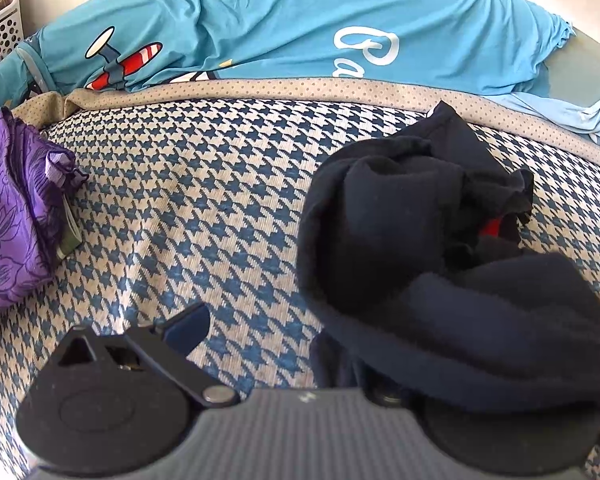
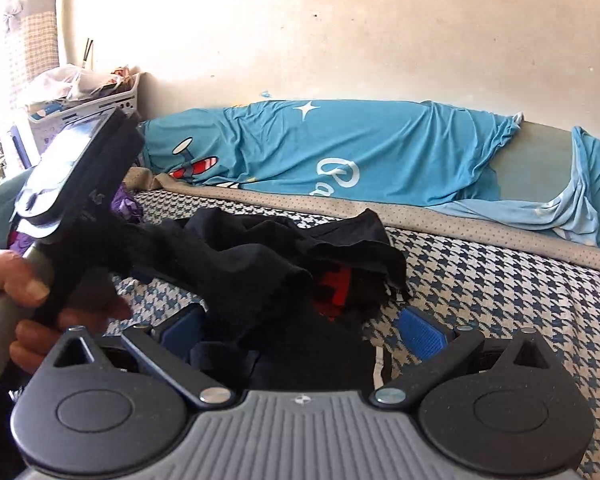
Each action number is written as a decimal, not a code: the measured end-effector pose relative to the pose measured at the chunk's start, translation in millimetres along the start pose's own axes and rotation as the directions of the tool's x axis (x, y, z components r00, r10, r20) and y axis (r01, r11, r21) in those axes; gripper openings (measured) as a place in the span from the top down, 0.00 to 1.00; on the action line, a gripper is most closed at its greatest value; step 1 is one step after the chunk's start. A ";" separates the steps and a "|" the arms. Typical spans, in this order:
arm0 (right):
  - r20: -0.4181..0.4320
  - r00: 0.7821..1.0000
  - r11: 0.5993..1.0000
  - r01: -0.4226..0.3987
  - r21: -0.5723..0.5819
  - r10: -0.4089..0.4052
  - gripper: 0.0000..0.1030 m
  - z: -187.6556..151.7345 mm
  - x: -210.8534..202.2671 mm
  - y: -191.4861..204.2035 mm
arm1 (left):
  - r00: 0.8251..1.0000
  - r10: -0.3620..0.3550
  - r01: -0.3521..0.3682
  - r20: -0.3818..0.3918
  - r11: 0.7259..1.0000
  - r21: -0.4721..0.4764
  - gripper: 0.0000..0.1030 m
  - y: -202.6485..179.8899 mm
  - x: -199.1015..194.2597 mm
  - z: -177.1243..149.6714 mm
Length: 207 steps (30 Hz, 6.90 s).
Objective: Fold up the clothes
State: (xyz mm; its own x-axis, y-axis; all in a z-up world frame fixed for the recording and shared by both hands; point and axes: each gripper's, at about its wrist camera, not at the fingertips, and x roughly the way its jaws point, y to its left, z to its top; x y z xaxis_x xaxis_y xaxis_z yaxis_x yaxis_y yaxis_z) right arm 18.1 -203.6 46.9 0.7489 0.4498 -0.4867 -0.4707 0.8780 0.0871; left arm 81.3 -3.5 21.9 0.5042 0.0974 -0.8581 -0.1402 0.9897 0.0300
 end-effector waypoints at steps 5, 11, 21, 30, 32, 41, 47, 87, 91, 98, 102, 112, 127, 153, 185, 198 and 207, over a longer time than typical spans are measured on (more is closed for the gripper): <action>0.028 0.997 0.995 0.065 0.071 -0.067 0.00 8.7 16.1 -4.7 | 1.000 -0.003 0.004 -0.016 1.000 0.019 0.00 -0.8 1.8 -5.7; 0.024 0.985 0.976 0.168 0.139 -0.173 0.00 14.1 39.8 -14.2 | 0.999 -0.032 0.033 -0.037 0.999 0.029 0.00 5.7 1.1 -15.6; -0.130 0.910 0.893 0.412 0.182 -0.394 0.00 4.7 82.4 -39.9 | 0.999 -0.050 0.050 -0.015 0.999 0.020 0.00 26.5 -9.1 -19.5; -0.242 0.870 0.865 0.473 0.165 -0.430 0.00 -4.7 89.7 -48.4 | 0.997 -0.078 0.078 -0.005 0.997 -0.003 0.00 32.4 -17.8 -18.0; -0.238 0.870 0.868 0.472 0.154 -0.431 0.00 -1.0 80.9 -47.8 | 0.996 -0.085 0.085 0.001 0.996 -0.006 0.00 32.8 -21.3 -17.9; -0.137 0.915 0.901 0.400 0.170 -0.380 0.00 13.0 27.4 -48.5 | 0.993 -0.103 0.099 0.050 0.992 0.079 0.00 26.3 -47.3 -31.1; -0.020 0.989 0.972 0.151 0.180 -0.150 0.00 20.0 0.1 -31.9 | 0.994 -0.097 0.092 0.043 0.990 0.110 0.00 23.5 -50.5 -42.3; -0.200 0.950 0.960 0.263 0.100 -0.240 0.00 -11.7 69.5 -8.5 | 1.000 -0.012 0.015 -0.024 0.990 0.138 0.00 15.4 -19.4 -52.6; -0.204 0.956 0.965 0.236 0.110 -0.211 0.00 -12.7 46.0 -2.0 | 1.000 -0.006 0.007 -0.008 0.989 0.147 0.00 15.8 -29.0 -66.2; -0.257 0.942 0.961 0.251 0.115 -0.216 0.00 -32.2 12.8 13.7 | 0.999 -0.029 0.033 -0.041 0.994 0.102 0.00 21.8 -37.3 -101.8; -0.261 0.942 0.965 0.242 0.101 -0.209 0.00 -41.8 -5.3 24.5 | 0.999 -0.037 0.041 -0.035 0.992 0.116 0.00 19.8 -47.8 -121.2; -0.278 0.934 0.965 0.252 0.070 -0.224 0.00 -59.0 -41.2 43.3 | 0.996 -0.046 0.051 -0.076 0.997 0.064 0.00 25.2 -69.0 -158.6; -0.327 0.921 0.942 0.280 0.187 -0.210 0.00 -82.1 -70.0 44.7 | 0.998 -0.038 0.042 -0.060 0.997 0.069 0.00 20.5 -89.9 -177.8; -0.389 0.893 0.939 0.307 0.157 -0.228 0.00 -93.1 -68.3 48.1 | 0.998 -0.011 0.015 -0.061 0.997 0.077 0.00 16.4 -89.7 -185.7; -0.405 0.889 0.942 0.298 0.157 -0.214 0.00 -97.4 -65.8 50.4 | 0.999 -0.004 0.009 -0.046 0.996 0.091 0.00 15.2 -92.8 -190.2; -0.410 0.886 0.941 0.301 0.157 -0.215 0.00 -97.6 -64.4 50.4 | 0.999 -0.006 0.010 -0.050 0.996 0.084 0.00 15.3 -91.7 -191.2; -0.414 0.885 0.941 0.300 0.156 -0.213 0.00 -98.1 -64.0 50.1 | 0.999 -0.005 0.010 -0.052 0.997 0.082 0.00 15.7 -90.9 -191.1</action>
State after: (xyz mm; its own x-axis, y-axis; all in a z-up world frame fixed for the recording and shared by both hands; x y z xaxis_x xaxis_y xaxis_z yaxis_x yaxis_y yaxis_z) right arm -99.2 -204.4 -2.8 0.5701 0.1429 -0.8091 -0.1454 0.9868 0.0718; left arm -129.6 -16.9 2.4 0.4598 0.0864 -0.8838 -0.0653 0.9958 0.0634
